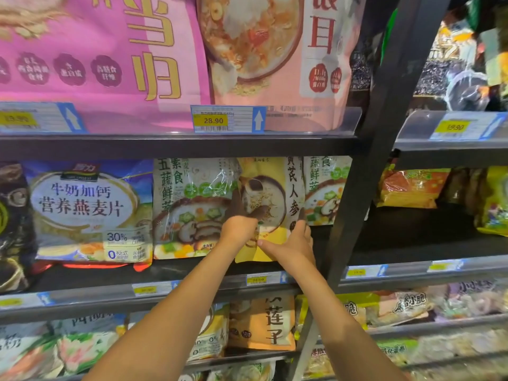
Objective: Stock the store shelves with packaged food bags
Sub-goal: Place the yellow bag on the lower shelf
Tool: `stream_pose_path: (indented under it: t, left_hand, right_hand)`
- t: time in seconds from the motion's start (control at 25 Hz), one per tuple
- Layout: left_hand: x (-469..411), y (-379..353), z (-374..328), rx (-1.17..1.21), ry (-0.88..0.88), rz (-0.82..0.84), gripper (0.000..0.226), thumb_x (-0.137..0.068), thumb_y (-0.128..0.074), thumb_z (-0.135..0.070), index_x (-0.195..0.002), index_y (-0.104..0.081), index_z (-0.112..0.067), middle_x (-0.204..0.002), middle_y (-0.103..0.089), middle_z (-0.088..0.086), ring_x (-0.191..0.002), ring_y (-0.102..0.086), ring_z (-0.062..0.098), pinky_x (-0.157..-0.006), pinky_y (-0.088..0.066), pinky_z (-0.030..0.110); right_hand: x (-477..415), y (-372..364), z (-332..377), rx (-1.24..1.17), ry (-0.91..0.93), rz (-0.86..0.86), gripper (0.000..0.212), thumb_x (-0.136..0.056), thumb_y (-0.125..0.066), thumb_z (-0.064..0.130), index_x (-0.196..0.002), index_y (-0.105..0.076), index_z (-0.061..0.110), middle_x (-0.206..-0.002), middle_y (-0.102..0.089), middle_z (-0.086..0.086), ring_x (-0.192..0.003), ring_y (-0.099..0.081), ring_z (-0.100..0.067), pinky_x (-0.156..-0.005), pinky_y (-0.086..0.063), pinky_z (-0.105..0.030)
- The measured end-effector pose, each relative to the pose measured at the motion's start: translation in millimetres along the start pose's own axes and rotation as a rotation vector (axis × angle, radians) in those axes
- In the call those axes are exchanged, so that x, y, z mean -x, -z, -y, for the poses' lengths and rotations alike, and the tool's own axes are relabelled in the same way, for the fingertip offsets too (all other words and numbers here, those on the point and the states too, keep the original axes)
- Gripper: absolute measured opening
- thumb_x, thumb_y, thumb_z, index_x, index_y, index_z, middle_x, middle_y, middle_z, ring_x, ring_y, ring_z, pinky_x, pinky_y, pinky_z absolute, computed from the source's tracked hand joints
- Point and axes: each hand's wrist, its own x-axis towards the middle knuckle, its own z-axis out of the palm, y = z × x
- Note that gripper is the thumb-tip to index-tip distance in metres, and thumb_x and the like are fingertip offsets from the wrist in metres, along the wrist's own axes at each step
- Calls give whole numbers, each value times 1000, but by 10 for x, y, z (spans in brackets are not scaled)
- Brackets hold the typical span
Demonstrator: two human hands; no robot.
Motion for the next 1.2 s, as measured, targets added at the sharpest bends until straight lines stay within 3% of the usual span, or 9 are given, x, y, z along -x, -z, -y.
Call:
stream_pose_path:
  t: [0.08, 0.16, 0.24, 0.32, 0.4, 0.52, 0.68, 0.84, 1.2]
  left_hand:
    - [-36, 29, -57, -183, -3, 85, 58, -107, -47, -44, -141, -55, 3, -140, -62, 19, -130, -58, 36, -105, -49, 38]
    - [-28, 122, -78, -448, -41, 62, 56, -107, -40, -48, -135, -62, -4, -138, -64, 15, -130, -58, 36, -104, -46, 38]
    - [7, 234, 83, -599, -133, -54, 48, -102, -48, -49, -99, -72, -8, -106, -73, 14, -111, -67, 36, -84, -49, 37]
    - [52, 352, 432, -594, -197, -206, 50, -97, -59, -53, -69, -57, -11, -74, -64, 7, -88, -70, 36, -65, -46, 36]
    - [60, 437, 770, -557, -186, -185, 44, -94, -64, -57, -75, -55, -17, -78, -64, 4, -86, -69, 33, -64, -50, 38]
    - [1, 523, 1028, -502, -173, -64, 33, -96, -65, -51, -98, -61, -19, -99, -69, 0, -94, -66, 27, -77, -56, 43]
    - [-80, 562, 1145, -422, -208, -48, 15, -101, -62, -36, -96, -57, -22, -101, -67, -3, -97, -65, 24, -86, -55, 47]
    - [-106, 511, 1247, -395, -247, -71, 11, -100, -62, -29, -98, -54, -21, -95, -62, -1, -97, -64, 27, -81, -53, 44]
    - [-62, 431, 1343, -431, -342, -227, 12, -100, -58, -29, -108, -60, -20, -109, -66, 1, -99, -65, 21, -80, -57, 42]
  right_hand:
    - [-30, -43, 12, 59, -30, -47, 112, -67, -82, 66, -151, -24, 19, -164, -25, -3, -154, -23, -27, -111, -45, -51]
    - [-56, -83, 57, 101, -51, -75, 108, -68, -81, 67, -150, -28, 18, -162, -29, -4, -153, -25, -27, -109, -45, -50]
    - [-57, -140, 105, 149, -59, -81, 105, -71, -79, 69, -148, -32, 16, -160, -30, -5, -152, -25, -27, -108, -45, -49]
    - [-29, -187, 156, 197, -43, -66, 111, -69, -78, 74, -150, -31, 15, -161, -28, -8, -154, -20, -28, -110, -43, -49]
    - [-6, -230, 193, 276, -22, -22, 118, -66, -79, 76, -154, -28, 15, -162, -26, -10, -156, -15, -31, -112, -42, -49]
    - [-58, -295, 225, 330, -55, -10, 114, -67, -81, 73, -153, -34, 15, -162, -28, -12, -156, -15, -33, -111, -43, -50]
    - [-197, -286, 278, 357, -109, -32, 100, -70, -80, 71, -147, -51, 13, -154, -39, -14, -149, -24, -34, -104, -47, -49]
    - [-346, -336, 261, 220, -6, -186, 140, -62, -90, 60, -163, 2, 32, -167, -9, -9, -150, -17, -39, -107, -45, -58]
    - [-600, -583, 325, 202, -3, -295, 144, -59, -87, 66, -165, 3, 26, -163, -17, -18, -140, -30, -45, -116, -37, -55]
